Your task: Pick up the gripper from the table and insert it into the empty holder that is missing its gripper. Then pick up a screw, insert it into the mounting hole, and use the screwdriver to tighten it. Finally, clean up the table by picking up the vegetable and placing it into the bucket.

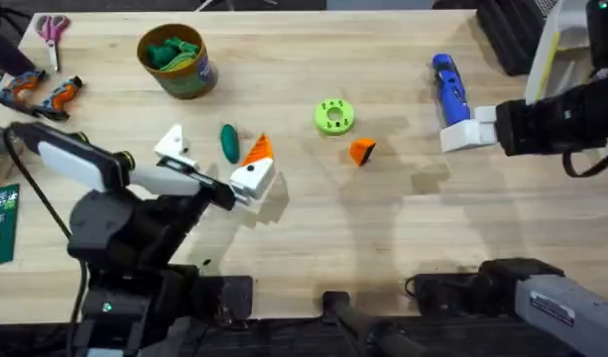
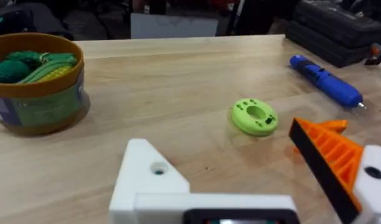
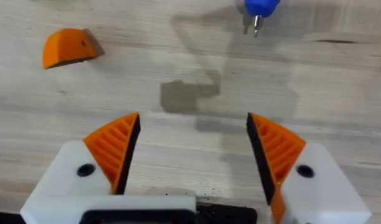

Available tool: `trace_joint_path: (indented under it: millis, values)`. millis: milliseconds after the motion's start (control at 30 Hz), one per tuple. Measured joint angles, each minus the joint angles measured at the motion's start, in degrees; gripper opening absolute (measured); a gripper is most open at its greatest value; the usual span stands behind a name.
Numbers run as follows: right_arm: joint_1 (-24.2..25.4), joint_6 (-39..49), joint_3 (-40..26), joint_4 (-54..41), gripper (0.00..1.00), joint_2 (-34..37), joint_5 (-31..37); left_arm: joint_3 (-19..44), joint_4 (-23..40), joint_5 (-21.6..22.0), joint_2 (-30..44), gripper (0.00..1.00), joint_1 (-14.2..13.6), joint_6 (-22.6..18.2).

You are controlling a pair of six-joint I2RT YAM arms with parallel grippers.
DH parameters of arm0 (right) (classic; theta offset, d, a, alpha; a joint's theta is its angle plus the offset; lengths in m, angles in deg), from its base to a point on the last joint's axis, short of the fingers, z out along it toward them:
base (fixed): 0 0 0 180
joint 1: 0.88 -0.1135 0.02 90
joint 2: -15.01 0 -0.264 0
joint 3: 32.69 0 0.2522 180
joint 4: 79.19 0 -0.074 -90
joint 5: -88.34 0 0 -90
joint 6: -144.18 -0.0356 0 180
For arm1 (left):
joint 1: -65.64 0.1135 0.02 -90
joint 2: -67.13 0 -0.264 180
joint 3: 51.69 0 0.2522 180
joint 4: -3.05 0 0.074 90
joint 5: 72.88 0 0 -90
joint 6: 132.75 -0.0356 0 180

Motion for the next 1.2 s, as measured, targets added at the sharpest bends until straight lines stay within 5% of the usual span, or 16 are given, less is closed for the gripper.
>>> trace_joint_path:
  millis: [133,200,233,433,1200]
  values:
    - [0.0,0.0,0.0,-0.01,0.991,0.0,0.0,-1.13,-0.62,-3.13,-3.18,0.986,2.12,1.61]
    - [0.0,0.0,0.0,0.0,0.991,0.0,0.0,-1.24,-1.01,-8.56,-3.43,0.985,2.21,0.57]
    - [0.0,0.0,0.0,0.0,0.991,0.0,0.0,-1.69,-1.52,-14.8,-3.43,0.985,2.21,-0.59]
    - [0.0,0.0,0.0,0.0,0.991,0.0,0.0,-1.79,-1.14,-24.28,-3.43,0.986,2.21,-6.47]
    - [0.0,-0.01,0.0,0.0,0.991,0.0,0.0,-1.83,-0.93,-28.23,-3.43,0.985,2.21,-6.76]
